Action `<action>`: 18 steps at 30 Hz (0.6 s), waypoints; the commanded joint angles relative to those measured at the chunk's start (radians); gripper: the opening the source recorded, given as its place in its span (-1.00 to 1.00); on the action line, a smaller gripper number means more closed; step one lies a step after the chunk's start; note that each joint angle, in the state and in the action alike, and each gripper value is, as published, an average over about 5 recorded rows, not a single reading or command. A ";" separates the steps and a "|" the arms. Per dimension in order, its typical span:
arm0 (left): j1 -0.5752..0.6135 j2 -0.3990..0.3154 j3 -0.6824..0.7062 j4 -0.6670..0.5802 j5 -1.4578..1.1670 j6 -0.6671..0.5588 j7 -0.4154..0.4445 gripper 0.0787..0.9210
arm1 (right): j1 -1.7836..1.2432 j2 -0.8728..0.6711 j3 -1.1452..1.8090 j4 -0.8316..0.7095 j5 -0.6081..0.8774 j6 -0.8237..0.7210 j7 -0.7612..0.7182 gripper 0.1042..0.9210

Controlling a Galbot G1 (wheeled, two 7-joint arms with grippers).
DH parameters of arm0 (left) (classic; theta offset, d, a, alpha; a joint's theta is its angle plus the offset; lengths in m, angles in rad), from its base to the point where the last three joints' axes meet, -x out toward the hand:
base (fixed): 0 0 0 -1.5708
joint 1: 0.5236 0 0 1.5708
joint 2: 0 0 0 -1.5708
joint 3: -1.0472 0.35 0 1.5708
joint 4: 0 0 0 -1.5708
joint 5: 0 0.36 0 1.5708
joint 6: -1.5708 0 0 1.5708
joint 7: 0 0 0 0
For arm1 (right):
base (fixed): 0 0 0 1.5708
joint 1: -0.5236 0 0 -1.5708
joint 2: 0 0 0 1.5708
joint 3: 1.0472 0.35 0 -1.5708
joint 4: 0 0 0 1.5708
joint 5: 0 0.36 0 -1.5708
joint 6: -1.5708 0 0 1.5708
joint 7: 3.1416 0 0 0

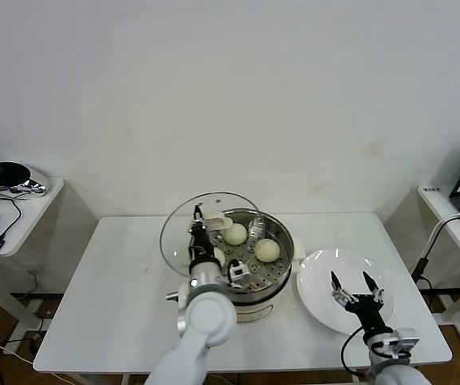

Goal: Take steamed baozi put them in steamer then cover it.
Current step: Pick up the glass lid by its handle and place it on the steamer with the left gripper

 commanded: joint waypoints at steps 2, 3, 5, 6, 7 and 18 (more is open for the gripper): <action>-0.021 -0.051 0.113 0.059 0.052 0.025 0.009 -0.85 | -0.037 -0.056 -0.021 0.001 0.019 -0.005 -0.013 0.76; -0.018 -0.055 0.120 0.060 0.054 0.025 0.011 -0.85 | -0.039 -0.062 -0.020 0.002 0.020 -0.005 -0.014 0.76; -0.014 -0.062 0.137 0.059 0.059 0.028 0.016 -0.85 | -0.040 -0.070 -0.016 0.004 0.023 -0.007 -0.014 0.76; -0.014 -0.066 0.146 0.060 0.063 0.030 0.019 -0.85 | -0.038 -0.071 -0.013 0.005 0.024 -0.009 -0.015 0.76; -0.015 -0.068 0.155 0.061 0.066 0.031 0.022 -0.85 | -0.037 -0.071 -0.010 0.006 0.026 -0.011 -0.015 0.76; -0.031 -0.070 0.183 0.108 0.067 0.039 0.026 -0.85 | -0.054 -0.073 0.000 0.005 0.023 -0.005 -0.021 0.76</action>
